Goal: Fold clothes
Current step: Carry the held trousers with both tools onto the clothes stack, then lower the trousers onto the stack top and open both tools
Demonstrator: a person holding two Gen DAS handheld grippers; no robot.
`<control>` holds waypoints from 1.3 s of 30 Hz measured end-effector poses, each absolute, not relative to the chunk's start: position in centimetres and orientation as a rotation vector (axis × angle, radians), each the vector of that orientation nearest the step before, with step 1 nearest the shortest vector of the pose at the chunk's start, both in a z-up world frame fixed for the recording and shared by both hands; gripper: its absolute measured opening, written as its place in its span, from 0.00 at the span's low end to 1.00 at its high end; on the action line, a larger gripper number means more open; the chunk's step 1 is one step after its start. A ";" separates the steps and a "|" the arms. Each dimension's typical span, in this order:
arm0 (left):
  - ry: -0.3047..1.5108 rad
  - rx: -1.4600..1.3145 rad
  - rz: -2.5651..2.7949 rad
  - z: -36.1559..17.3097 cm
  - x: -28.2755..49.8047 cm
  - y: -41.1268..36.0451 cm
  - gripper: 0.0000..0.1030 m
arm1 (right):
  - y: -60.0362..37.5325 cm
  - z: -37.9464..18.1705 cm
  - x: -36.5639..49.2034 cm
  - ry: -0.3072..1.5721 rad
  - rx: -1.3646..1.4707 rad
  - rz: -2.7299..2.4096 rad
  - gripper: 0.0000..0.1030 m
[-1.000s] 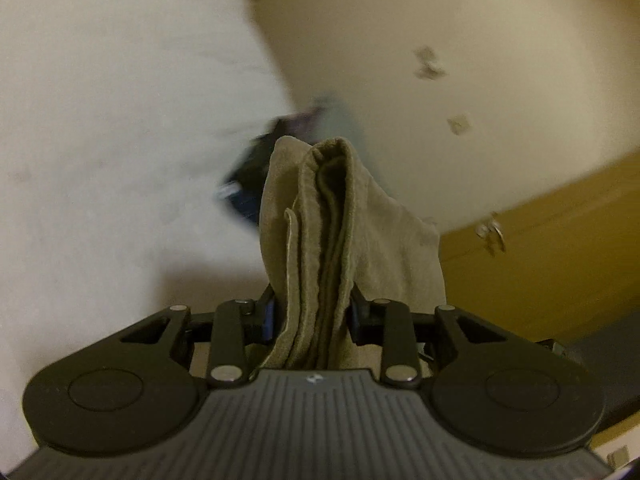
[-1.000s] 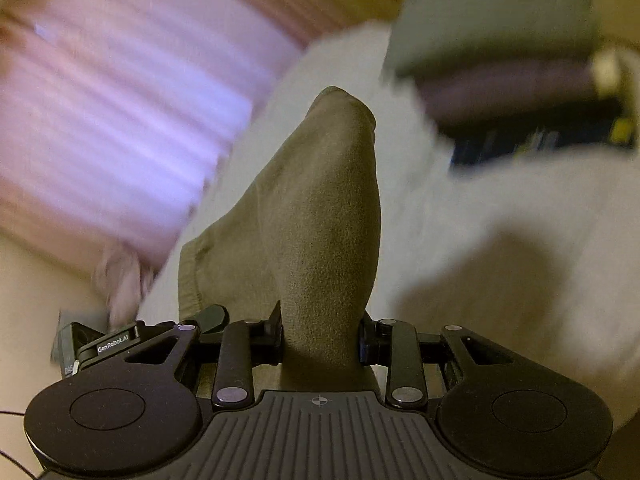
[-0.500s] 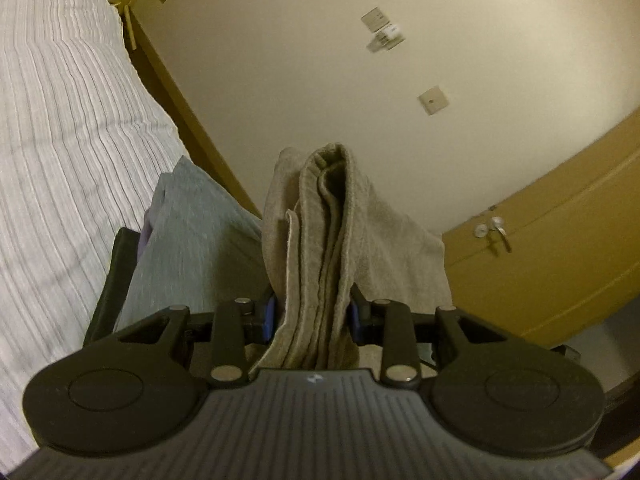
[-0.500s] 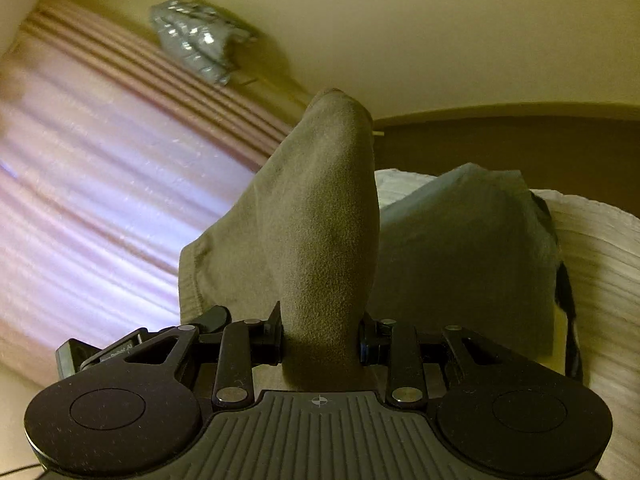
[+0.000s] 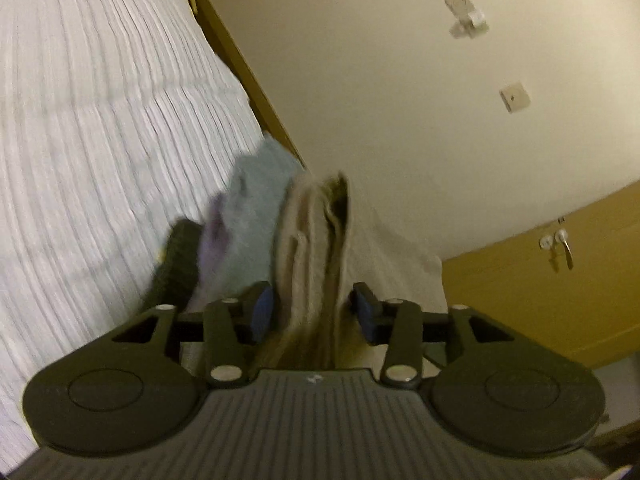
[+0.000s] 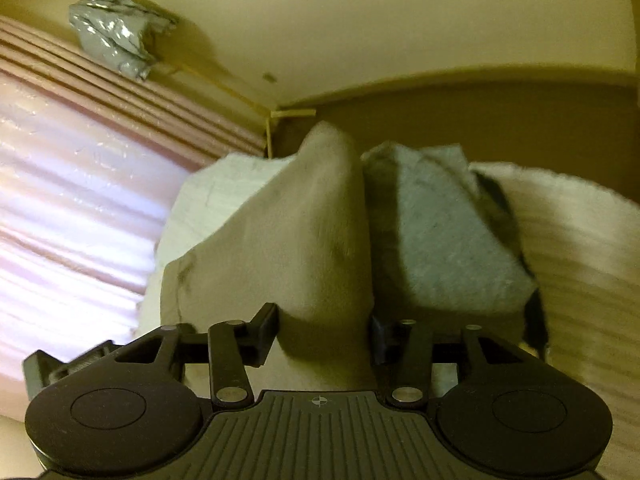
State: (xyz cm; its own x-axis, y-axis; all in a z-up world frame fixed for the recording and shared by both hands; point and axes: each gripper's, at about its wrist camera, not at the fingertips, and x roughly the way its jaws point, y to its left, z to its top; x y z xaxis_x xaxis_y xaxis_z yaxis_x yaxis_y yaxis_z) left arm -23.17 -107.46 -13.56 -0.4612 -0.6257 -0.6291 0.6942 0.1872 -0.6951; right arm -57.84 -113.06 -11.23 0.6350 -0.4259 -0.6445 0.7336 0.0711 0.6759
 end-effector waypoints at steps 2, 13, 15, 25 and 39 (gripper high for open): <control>1.293 0.068 -1.515 -12.2 -22.6 -106.1 0.36 | -111.8 -10.2 -58.2 0.299 1.150 -0.946 0.47; 0.886 0.404 -1.703 -7.9 -29.9 -100.7 0.03 | -100.3 -6.6 -53.5 0.489 0.649 -1.031 0.47; 0.873 0.476 -1.660 -9.4 -30.4 -100.8 0.02 | -98.8 -7.5 -52.6 0.524 0.626 -1.025 0.47; 0.885 0.480 -1.598 -10.3 -29.7 -100.2 0.02 | -100.4 -11.7 -50.9 0.645 0.624 -1.051 0.47; 0.799 0.460 -1.644 -6.2 -31.8 -108.0 0.02 | -109.2 -6.0 -51.7 0.469 0.607 -1.114 0.47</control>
State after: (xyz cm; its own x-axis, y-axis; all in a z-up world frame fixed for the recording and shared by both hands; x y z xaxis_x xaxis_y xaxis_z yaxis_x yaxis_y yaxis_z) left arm -31.78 -107.96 -6.16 -0.2308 -0.6942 -0.6818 0.9650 -0.0735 -0.2518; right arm -51.70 -109.19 -6.05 0.3741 -0.6825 -0.6279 0.9261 0.3102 0.2146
